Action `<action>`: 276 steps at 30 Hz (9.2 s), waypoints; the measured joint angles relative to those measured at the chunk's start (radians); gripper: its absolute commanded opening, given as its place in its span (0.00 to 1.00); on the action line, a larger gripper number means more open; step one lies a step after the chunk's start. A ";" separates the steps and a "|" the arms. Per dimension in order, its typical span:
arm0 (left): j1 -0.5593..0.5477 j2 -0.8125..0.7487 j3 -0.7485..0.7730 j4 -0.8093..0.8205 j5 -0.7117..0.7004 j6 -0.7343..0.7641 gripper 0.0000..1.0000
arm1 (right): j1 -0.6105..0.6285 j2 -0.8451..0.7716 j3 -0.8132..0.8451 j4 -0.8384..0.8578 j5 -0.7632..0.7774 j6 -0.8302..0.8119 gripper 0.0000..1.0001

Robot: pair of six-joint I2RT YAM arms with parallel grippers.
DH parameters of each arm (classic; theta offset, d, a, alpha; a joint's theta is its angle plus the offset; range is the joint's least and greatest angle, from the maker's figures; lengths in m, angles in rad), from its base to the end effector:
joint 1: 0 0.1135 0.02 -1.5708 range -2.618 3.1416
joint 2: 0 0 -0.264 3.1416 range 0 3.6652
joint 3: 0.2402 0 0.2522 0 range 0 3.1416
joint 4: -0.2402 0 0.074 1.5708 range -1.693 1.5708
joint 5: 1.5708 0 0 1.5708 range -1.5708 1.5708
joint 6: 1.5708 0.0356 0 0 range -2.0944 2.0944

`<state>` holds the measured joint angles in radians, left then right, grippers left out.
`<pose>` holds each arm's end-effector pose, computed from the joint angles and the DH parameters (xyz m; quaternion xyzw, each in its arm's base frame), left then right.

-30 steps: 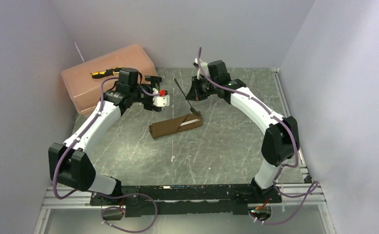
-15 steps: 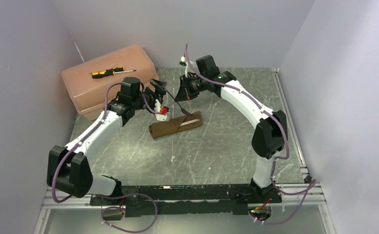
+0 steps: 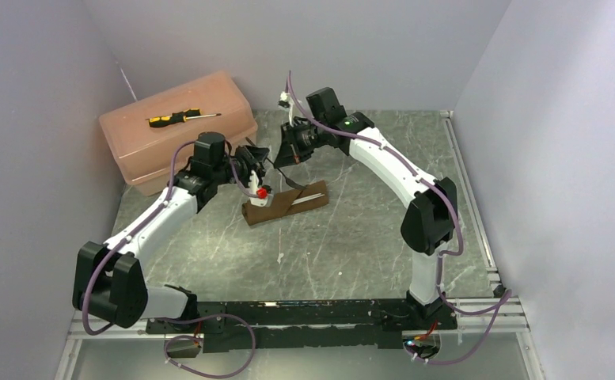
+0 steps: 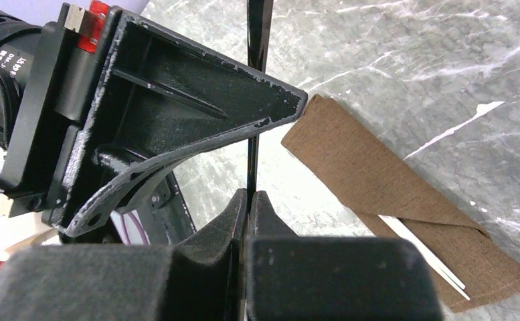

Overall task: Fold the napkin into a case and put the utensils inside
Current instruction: Pass from the right arm to the left, then pass from the left arm to the right, then insert the fork into the folded napkin.

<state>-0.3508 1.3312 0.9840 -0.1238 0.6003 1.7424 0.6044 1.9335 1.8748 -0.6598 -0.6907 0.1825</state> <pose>0.2750 -0.1221 0.2961 0.7824 0.2739 0.1265 0.5448 0.3476 0.2676 0.3391 -0.3162 0.8085 0.4338 0.2411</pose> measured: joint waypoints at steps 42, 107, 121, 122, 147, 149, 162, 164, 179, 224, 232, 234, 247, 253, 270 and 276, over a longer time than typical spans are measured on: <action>-0.103 0.142 -0.047 0.521 -0.693 0.075 0.03 | -0.079 -0.259 -0.447 0.462 0.516 0.753 0.67; 0.130 0.512 0.431 -0.908 -0.248 -1.365 0.46 | -0.428 -0.616 -0.990 0.452 0.402 0.434 0.00; 0.126 0.577 0.346 -0.767 -0.226 -1.427 0.40 | -0.415 -0.573 -0.991 0.477 0.434 0.401 0.00; 0.126 0.581 0.345 -0.760 -0.229 -1.430 0.39 | -0.409 -0.566 -0.991 0.483 0.445 0.400 0.00; 0.127 0.597 0.328 -0.721 -0.269 -1.433 0.35 | -0.346 -0.421 -0.991 0.668 0.525 0.427 0.00; 0.127 0.597 0.328 -0.720 -0.271 -1.433 0.34 | -0.335 -0.414 -0.991 0.676 0.524 0.431 0.00; 0.127 0.598 0.328 -0.715 -0.286 -1.429 0.33 | -0.246 -0.323 -0.967 0.732 0.494 0.465 0.00; 0.127 0.598 0.328 -0.711 -0.286 -1.426 0.33 | -0.235 -0.311 -0.958 0.739 0.489 0.468 0.00; 0.127 0.614 0.343 -0.718 -0.285 -1.426 0.32 | -0.212 -0.177 -0.890 0.804 0.418 0.502 0.00; 0.127 0.626 0.359 -0.732 -0.284 -1.423 0.29 | -0.138 -0.036 -0.748 0.733 0.459 0.406 0.40; 0.127 0.626 0.360 -0.734 -0.284 -1.423 0.29 | -0.138 -0.108 -0.686 0.538 0.544 0.269 0.09; 0.127 0.626 0.360 -0.734 -0.284 -1.423 0.28 | -0.138 -0.134 -0.684 0.513 0.562 0.246 0.00; 0.127 0.629 0.363 -0.735 -0.284 -1.423 0.28 | -0.081 -0.113 -0.640 0.533 0.533 0.240 0.00; 0.127 0.630 0.366 -0.738 -0.284 -1.423 0.27 | -0.064 -0.047 -0.643 0.546 0.529 0.245 0.00; 0.127 0.637 0.375 -0.742 -0.284 -1.423 0.27 | -0.036 0.016 -0.640 0.544 0.562 0.235 0.00; 0.127 0.641 0.380 -0.748 -0.284 -1.423 0.26 | -0.025 0.010 -0.617 0.490 0.580 0.229 0.00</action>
<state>-0.2237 1.9720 1.3643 -0.8715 0.3164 0.3199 0.5797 1.9430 1.2579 -0.1696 -0.1104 0.4110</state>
